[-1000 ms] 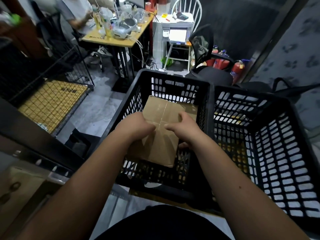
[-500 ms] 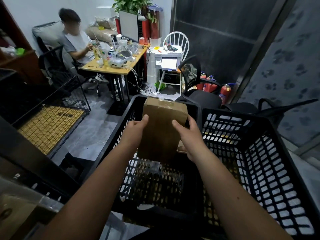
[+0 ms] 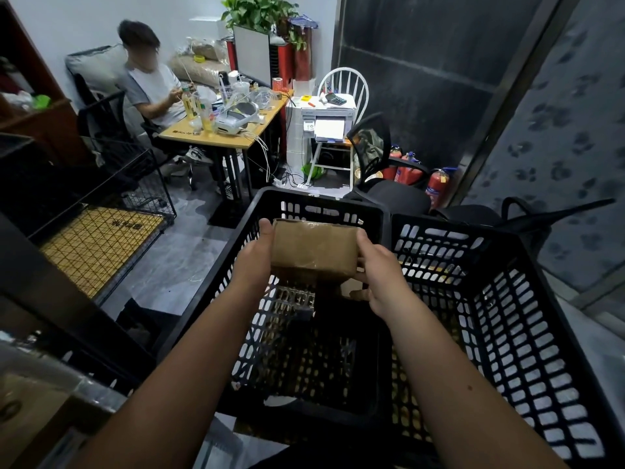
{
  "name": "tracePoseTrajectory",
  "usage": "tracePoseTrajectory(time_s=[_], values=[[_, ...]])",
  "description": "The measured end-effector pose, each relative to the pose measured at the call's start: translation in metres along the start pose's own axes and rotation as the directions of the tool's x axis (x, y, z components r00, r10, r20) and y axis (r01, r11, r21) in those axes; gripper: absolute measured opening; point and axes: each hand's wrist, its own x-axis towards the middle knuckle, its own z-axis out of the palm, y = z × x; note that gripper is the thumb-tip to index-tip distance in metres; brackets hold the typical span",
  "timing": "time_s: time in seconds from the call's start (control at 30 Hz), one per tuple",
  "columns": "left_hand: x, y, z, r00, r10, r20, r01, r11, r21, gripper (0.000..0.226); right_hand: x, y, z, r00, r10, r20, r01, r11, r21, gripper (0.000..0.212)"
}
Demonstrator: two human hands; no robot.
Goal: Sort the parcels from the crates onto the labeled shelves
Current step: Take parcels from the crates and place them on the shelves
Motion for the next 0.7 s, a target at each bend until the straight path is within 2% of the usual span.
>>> tracePoseTrajectory(time_s=[0.07, 0.1, 0.17, 0.27, 0.33, 0.43, 0.47, 0.57, 0.7], values=[[0.004, -0.002, -0.003, 0.999, -0.019, -0.031, 0.019, 1.000, -0.013, 0.112, 0.000, 0.003, 0.001, 1.000, -0.013, 0.014, 0.012, 0.999, 0.040, 0.036], [0.003, -0.002, -0.004, 0.999, -0.027, -0.029, 0.026, 0.999, -0.034, 0.106, 0.000, 0.004, 0.002, 0.999, -0.028, 0.020, 0.026, 0.998, 0.059, 0.029], [0.001, -0.001, -0.004, 0.998, -0.043, -0.040, 0.039, 0.996, -0.085, 0.082, -0.001, 0.006, 0.004, 0.998, -0.059, 0.018, 0.057, 0.995, 0.078, 0.016], [0.005, -0.009, -0.003, 0.995, -0.075, -0.066, 0.067, 0.991, -0.116, 0.053, 0.001, 0.007, 0.006, 0.995, -0.086, 0.044, 0.082, 0.994, 0.076, 0.023], [0.009, -0.014, -0.004, 0.992, -0.106, -0.063, 0.095, 0.983, -0.160, 0.038, 0.001, 0.008, 0.008, 0.994, -0.086, 0.067, 0.081, 0.994, 0.072, 0.019], [0.009, -0.018, -0.007, 0.996, -0.059, -0.068, 0.049, 0.989, -0.137, 0.020, 0.003, 0.014, 0.009, 0.994, -0.056, 0.094, 0.044, 0.992, 0.120, 0.015], [0.009, -0.018, -0.009, 0.997, -0.035, -0.062, 0.027, 0.992, -0.126, 0.020, 0.004, 0.016, 0.009, 0.994, -0.046, 0.097, 0.034, 0.992, 0.123, 0.018], [0.009, -0.021, -0.012, 1.000, -0.013, -0.015, 0.010, 0.989, -0.150, 0.044, 0.006, 0.019, 0.009, 0.997, -0.037, 0.067, 0.035, 0.999, 0.033, 0.016], [0.011, -0.025, -0.015, 1.000, 0.015, 0.021, -0.012, 0.991, -0.134, 0.068, 0.004, 0.021, 0.011, 0.992, -0.110, 0.069, 0.121, 0.975, -0.185, 0.040]])
